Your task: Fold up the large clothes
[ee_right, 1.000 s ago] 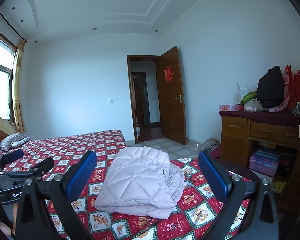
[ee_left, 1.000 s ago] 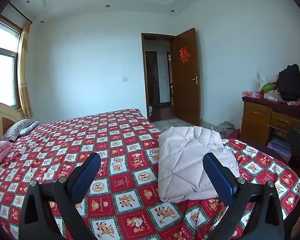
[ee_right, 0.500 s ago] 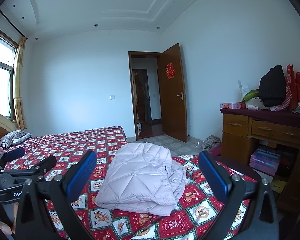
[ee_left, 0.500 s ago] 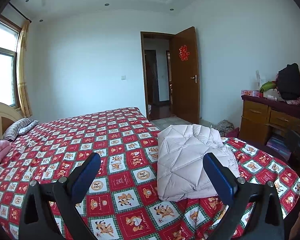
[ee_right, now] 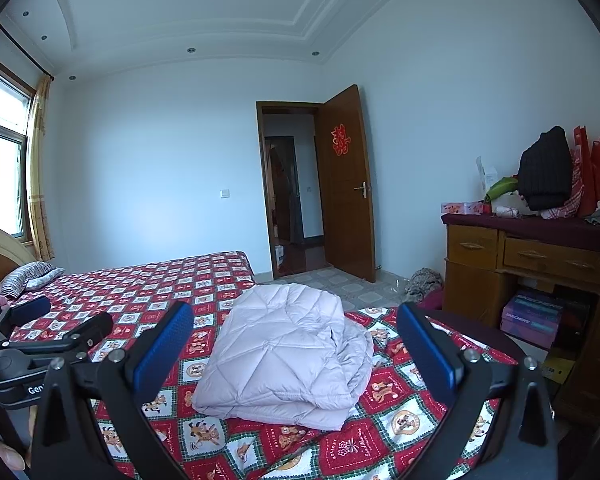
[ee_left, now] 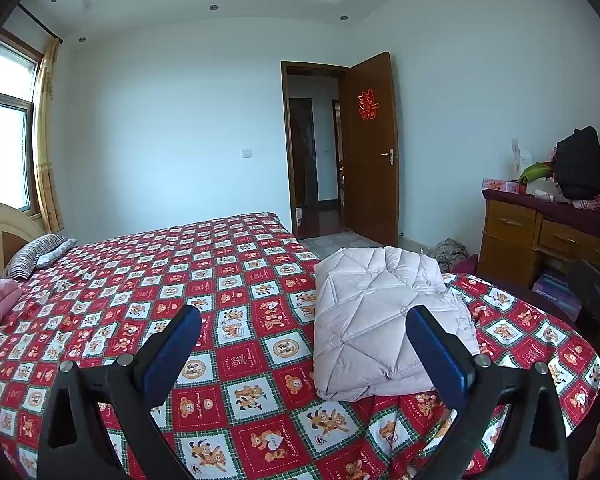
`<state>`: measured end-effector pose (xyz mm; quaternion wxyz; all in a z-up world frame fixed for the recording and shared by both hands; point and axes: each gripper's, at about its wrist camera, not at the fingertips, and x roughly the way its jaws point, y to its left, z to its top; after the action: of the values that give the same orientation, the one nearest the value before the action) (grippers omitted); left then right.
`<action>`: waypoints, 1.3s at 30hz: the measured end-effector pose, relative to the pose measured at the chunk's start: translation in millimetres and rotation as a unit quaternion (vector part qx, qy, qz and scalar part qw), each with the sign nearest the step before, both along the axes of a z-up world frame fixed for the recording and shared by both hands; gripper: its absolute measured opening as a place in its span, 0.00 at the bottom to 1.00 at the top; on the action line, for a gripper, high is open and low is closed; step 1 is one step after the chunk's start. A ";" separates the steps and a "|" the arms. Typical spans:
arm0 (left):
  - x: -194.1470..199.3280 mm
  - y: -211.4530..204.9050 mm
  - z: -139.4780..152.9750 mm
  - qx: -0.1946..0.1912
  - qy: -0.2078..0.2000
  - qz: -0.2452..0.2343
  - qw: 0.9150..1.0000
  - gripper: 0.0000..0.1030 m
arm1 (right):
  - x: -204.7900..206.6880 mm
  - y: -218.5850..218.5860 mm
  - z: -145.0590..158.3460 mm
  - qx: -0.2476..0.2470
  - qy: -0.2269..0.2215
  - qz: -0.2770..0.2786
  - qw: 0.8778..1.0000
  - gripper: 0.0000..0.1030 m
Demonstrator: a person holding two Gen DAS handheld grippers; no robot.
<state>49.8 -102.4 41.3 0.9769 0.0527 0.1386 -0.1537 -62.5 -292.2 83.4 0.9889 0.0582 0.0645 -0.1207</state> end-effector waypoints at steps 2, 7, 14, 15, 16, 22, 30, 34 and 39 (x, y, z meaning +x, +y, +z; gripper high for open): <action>-0.2 -0.2 0.0 0.000 -0.001 0.001 1.000 0.99 | 0.3 -0.4 0.0 0.000 0.000 0.000 1.000 1.00; 0.0 2.0 -0.2 -0.001 0.000 0.000 1.000 0.99 | 1.2 -1.6 0.1 0.000 0.000 0.001 1.000 1.00; 0.5 3.5 0.0 -0.001 0.001 0.000 1.000 0.99 | 0.8 -0.8 -0.1 0.003 0.000 -0.001 1.000 1.00; 0.2 3.3 -0.1 0.000 0.000 0.001 1.000 0.99 | 0.6 -0.6 0.0 0.002 0.000 -0.001 1.000 1.00; 0.4 3.2 -0.1 0.001 0.000 0.004 1.000 0.99 | 0.5 -0.7 0.0 0.002 0.000 -0.001 1.000 1.00; 4.6 1.3 -0.5 0.004 0.006 0.007 1.000 0.99 | 1.3 -1.8 -0.2 0.003 0.000 0.000 1.000 1.00; 10.1 0.6 -2.7 0.006 0.005 0.021 1.000 0.99 | -1.1 2.7 -2.8 0.002 0.004 -0.007 1.000 1.00; 18.1 0.2 -5.5 0.014 0.011 0.039 0.999 0.99 | -0.6 2.5 -4.6 0.005 0.008 -0.009 1.000 1.00; 30.5 9.5 -8.8 -0.004 0.036 0.043 0.998 0.99 | 0.4 3.0 -5.9 0.005 0.014 -0.009 1.000 1.00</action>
<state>80.3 -93.0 32.5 0.9772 0.0367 0.1755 -0.1135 -62.1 -289.2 77.5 0.9865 0.0620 0.0781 -0.1299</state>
